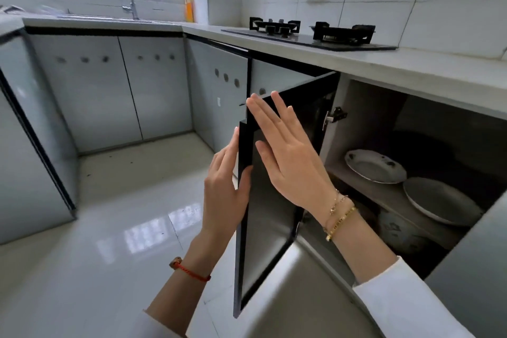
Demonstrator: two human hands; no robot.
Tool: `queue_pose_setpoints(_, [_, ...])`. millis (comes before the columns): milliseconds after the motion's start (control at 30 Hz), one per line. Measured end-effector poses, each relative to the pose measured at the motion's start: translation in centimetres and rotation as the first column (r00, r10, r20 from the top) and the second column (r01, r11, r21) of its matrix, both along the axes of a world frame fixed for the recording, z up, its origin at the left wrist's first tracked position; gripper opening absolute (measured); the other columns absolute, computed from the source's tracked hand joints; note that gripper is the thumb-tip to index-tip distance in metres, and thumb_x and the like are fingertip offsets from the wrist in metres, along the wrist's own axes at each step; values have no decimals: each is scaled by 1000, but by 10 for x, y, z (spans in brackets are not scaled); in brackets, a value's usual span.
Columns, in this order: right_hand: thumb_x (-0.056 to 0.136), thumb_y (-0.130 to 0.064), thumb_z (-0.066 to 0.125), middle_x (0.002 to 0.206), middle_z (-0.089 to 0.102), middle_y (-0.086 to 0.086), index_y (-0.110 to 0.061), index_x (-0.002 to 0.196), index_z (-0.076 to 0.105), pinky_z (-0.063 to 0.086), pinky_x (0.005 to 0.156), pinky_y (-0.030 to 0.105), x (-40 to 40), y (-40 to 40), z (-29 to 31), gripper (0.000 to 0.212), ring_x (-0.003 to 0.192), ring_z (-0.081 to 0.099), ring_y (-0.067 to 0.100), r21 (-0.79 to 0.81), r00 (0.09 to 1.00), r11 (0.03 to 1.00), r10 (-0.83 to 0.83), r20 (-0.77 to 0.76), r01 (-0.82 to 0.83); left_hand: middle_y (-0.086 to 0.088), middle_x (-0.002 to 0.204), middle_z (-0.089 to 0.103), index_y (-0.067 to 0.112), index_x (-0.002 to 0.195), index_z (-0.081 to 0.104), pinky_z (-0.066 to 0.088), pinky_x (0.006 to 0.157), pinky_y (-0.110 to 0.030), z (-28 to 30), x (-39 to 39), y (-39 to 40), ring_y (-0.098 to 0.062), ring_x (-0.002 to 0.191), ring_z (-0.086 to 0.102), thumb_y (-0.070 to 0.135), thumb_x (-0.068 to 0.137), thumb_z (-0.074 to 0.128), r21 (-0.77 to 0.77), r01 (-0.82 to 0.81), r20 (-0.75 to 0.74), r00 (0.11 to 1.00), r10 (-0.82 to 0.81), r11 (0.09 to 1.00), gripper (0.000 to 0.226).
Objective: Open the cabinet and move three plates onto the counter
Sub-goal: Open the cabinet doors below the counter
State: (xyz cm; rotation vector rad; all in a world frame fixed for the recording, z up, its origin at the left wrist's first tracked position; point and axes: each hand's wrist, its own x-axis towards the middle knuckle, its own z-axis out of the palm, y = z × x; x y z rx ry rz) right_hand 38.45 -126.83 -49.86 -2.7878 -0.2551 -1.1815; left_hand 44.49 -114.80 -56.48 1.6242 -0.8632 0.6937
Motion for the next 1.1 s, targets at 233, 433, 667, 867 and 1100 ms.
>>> queue_pose_setpoints(233, [101, -27, 37, 163, 15, -5, -18, 154, 14, 7, 124, 44, 52, 16, 7, 58, 152, -6, 20, -80, 998, 996, -44, -34, 41, 14, 131, 49, 10, 148, 36, 42, 107, -25, 5, 50, 9, -17, 123, 55, -8, 85, 59, 10, -82, -53, 995, 82, 997, 70])
queue_pose_setpoints(433, [101, -30, 35, 163, 11, -3, -18, 154, 9, 7, 124, 46, 93, 23, 12, 61, 151, -9, 24, -150, 991, 984, -110, -73, 98, 11, 128, 51, 10, 149, 34, 31, 104, -4, 12, 90, 15, -18, 123, 53, -9, 83, 59, 65, -107, -103, 988, 113, 992, 73])
queue_pose_setpoints(667, [100, -28, 36, 163, 8, -5, -18, 155, 8, -2, 124, 43, 124, 25, 15, 62, 151, -12, 22, -128, 990, 988, -99, -102, 86, -12, 131, 60, 10, 149, 32, 29, 99, -4, 13, 120, 13, -24, 123, 53, -7, 84, 57, 119, -168, -127, 975, 183, 979, 72])
queue_pose_setpoints(867, [100, -26, 37, 164, 5, -4, -18, 155, 6, -2, 124, 41, 133, 26, 12, 63, 151, -11, 20, -79, 991, 995, -65, -116, 56, -12, 134, 58, 11, 150, 30, 31, 103, -12, 12, 126, 13, -24, 126, 52, -8, 85, 57, 131, -173, -125, 974, 190, 976, 73])
queue_pose_setpoints(1100, [100, -25, 39, 163, 8, -6, -20, 154, 9, -5, 124, 38, 120, 26, 13, 62, 151, -11, 19, -52, 993, 998, -47, -104, 42, -10, 140, 54, 14, 151, 27, 36, 110, -28, 11, 112, 11, -22, 131, 48, -8, 87, 54, 118, -171, -140, 972, 187, 978, 73])
